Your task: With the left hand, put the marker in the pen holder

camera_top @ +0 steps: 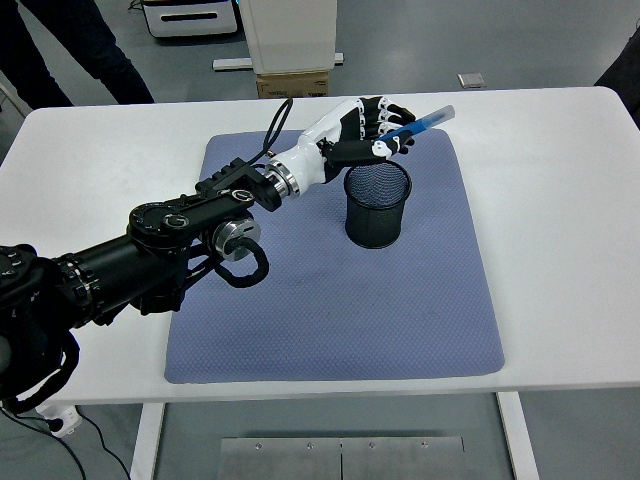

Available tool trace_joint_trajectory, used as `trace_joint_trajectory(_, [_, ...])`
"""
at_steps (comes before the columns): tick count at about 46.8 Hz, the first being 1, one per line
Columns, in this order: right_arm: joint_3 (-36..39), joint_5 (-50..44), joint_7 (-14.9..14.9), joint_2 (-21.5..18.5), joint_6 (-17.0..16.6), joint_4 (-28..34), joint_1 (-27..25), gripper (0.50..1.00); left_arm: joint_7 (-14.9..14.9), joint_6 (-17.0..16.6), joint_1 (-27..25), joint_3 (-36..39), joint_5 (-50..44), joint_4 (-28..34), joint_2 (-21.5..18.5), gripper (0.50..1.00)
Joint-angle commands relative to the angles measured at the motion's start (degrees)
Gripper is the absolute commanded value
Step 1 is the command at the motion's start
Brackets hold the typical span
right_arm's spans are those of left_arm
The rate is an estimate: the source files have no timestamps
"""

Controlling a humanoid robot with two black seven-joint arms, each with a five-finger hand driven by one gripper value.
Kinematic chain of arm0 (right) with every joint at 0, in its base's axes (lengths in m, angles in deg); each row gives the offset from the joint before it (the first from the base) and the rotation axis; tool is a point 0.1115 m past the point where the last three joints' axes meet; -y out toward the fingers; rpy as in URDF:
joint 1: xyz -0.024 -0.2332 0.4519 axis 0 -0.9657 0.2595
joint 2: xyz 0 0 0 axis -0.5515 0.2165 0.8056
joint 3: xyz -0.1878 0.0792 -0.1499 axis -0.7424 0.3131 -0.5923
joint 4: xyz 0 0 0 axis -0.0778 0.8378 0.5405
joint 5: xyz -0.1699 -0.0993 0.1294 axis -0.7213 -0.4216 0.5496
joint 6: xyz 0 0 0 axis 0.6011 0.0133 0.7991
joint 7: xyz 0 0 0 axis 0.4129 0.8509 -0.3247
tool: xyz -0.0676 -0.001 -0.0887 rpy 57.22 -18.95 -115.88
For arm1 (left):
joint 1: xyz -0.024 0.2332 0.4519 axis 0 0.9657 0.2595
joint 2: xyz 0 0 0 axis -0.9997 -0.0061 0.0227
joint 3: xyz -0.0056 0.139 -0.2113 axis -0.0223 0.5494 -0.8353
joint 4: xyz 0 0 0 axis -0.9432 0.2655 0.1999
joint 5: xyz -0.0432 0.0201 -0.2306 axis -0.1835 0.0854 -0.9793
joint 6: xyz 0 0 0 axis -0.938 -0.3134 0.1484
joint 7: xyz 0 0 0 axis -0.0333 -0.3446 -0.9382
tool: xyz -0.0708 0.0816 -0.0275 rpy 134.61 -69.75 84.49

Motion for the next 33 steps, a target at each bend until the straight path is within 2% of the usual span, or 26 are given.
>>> trace_joint_trajectory(1, [0.0, 0.0, 0.0, 0.0, 0.0, 0.0, 0.0, 1.0, 0.0, -0.2, 0.1, -0.2, 0.0, 0.3, 0.0, 0.83])
trace_joint_trajectory(5, [0.0, 0.0, 0.0, 0.0, 0.0, 0.0, 0.0, 1.0, 0.1, -0.2, 0.1, -0.2, 0.0, 0.3, 0.0, 0.894])
trace_joint_trajectory(14, [0.0, 0.0, 0.0, 0.0, 0.0, 0.0, 0.0, 1.0, 0.1, -0.2, 0.0, -1.1, 0.0, 0.3, 0.0, 0.915])
trace_joint_trajectory(20, [0.0, 0.0, 0.0, 0.0, 0.0, 0.0, 0.0, 1.0, 0.1, -0.3, 0.0, -3.2, 0.0, 0.3, 0.0, 1.0])
trace_joint_trajectory(33, [0.0, 0.0, 0.0, 0.0, 0.0, 0.0, 0.0, 1.0, 0.1, -1.6, 0.6, -6.1, -0.4, -0.2, 0.0, 1.0])
